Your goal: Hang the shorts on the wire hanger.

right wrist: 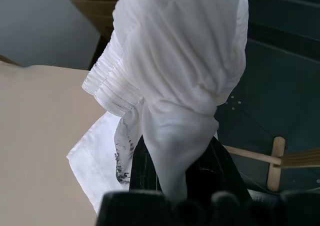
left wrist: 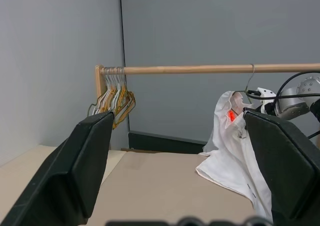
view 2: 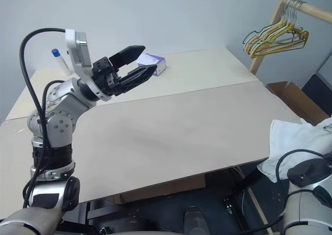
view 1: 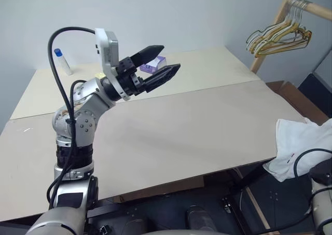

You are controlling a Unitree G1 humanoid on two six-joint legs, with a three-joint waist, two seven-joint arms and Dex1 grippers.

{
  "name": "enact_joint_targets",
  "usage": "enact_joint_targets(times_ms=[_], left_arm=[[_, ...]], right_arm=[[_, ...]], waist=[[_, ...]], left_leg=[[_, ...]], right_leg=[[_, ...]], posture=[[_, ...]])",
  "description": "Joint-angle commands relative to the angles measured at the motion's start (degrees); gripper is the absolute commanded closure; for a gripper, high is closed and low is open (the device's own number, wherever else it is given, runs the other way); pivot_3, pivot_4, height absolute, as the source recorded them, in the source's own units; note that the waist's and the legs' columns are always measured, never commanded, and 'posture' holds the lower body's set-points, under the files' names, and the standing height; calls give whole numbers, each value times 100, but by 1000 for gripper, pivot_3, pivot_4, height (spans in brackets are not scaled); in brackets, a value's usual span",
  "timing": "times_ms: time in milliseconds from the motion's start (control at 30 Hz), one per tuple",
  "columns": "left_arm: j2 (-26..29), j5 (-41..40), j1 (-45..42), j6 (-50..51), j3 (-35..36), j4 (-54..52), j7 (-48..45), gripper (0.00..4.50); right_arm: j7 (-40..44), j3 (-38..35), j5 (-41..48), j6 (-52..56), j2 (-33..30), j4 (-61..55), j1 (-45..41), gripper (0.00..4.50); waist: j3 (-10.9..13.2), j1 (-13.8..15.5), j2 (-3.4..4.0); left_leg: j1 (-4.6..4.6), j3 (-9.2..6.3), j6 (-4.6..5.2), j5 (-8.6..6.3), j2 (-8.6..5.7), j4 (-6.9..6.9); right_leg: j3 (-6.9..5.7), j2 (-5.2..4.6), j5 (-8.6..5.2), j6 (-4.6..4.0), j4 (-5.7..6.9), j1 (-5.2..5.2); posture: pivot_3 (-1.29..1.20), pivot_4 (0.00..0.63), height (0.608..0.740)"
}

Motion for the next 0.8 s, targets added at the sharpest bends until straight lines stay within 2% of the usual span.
enact_joint_targets(times_ms=[33,200,367,400,600,800], left_arm=[[65,-3,-79,-159,18,-170,-41,0],[159,24,-45,-172,57,-192,-67,0],[350,56,42,-203,127,-223,-98,0],[382,45,47,-207,149,-224,-91,0],[410,10,93,-278,167,-265,-66,0],[376,134,220,-488,146,-312,-19,0]], right_arm=[[44,191,164,-23,112,-389,143,3642],[-12,905,-31,-640,246,-1157,689,1944],[-139,1078,-79,-1179,371,-1480,1108,150],[-211,1155,-145,-1443,421,-1589,1234,35],[-625,1496,-429,-3554,620,-2012,1744,35],[-275,1845,-184,-4752,798,-2452,1929,35]], waist=[[0,1,0],[-2,1,3],[-3,18,5],[-3,21,4],[-4,21,6],[-4,15,6]], left_leg=[[0,-1,0,0,0,-2],[-2,4,0,0,-1,-5],[-2,3,-2,1,0,-6],[-2,3,-2,1,0,-6],[0,7,-3,2,-2,-6],[8,8,-4,2,0,-6]], right_leg=[[-1,0,0,0,-3,1],[5,-1,1,3,-6,-4],[3,0,1,5,-6,-3],[3,0,1,5,-6,-3],[7,-1,2,6,-5,-4],[9,1,2,6,-4,1]], posture=[[-83,8,740],[-83,7,740],[-66,0,740],[-66,0,740],[-54,0,740],[-44,0,740]])
